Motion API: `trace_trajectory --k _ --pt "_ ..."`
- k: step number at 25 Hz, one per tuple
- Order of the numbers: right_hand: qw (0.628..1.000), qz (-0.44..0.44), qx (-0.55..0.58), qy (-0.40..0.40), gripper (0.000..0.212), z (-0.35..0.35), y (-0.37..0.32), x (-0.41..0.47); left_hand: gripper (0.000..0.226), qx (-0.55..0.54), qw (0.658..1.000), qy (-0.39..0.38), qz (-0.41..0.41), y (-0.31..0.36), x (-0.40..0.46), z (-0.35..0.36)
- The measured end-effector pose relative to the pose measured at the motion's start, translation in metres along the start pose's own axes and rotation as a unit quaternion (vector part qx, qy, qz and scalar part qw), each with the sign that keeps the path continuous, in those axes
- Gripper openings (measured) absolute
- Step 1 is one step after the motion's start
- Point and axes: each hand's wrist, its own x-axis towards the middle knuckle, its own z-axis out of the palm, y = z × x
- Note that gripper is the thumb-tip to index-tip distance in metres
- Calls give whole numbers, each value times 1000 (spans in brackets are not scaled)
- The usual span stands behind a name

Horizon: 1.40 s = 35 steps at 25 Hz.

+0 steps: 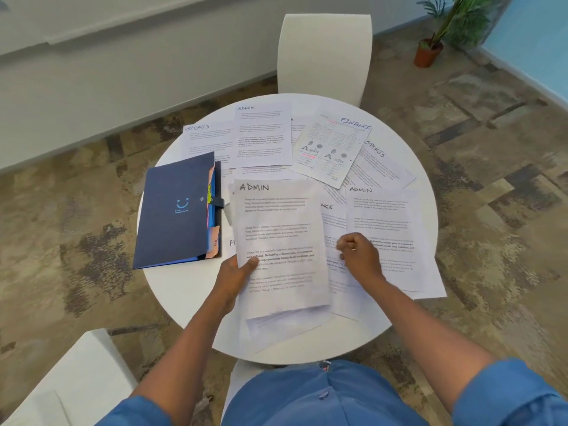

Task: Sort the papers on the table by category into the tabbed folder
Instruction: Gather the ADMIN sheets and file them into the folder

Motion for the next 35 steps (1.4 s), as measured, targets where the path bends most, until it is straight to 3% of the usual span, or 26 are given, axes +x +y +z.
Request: trace_trajectory --k 3,8,15,21,24,27,35 --pt "989 44 -118 76 18 -27 26 25 20 -25 999 24 -11 0 2 0" --pt "942 132 -259 165 41 -79 53 46 20 -31 997 57 -28 -2 9 -4" --pt "918 165 -324 160 80 -97 71 55 20 -23 996 72 -46 -2 15 -7" --pt "926 191 -292 147 76 -99 66 65 20 -6 997 68 -46 2 18 -1" --pt "932 195 -259 159 52 -100 69 68 25 4 997 70 -46 5 20 -1" --pt "957 168 -191 139 19 -107 73 68 23 -3 997 65 -50 8 21 -3" --pt "995 72 40 53 6 -117 51 41 14 3 999 42 -30 8 11 -9"
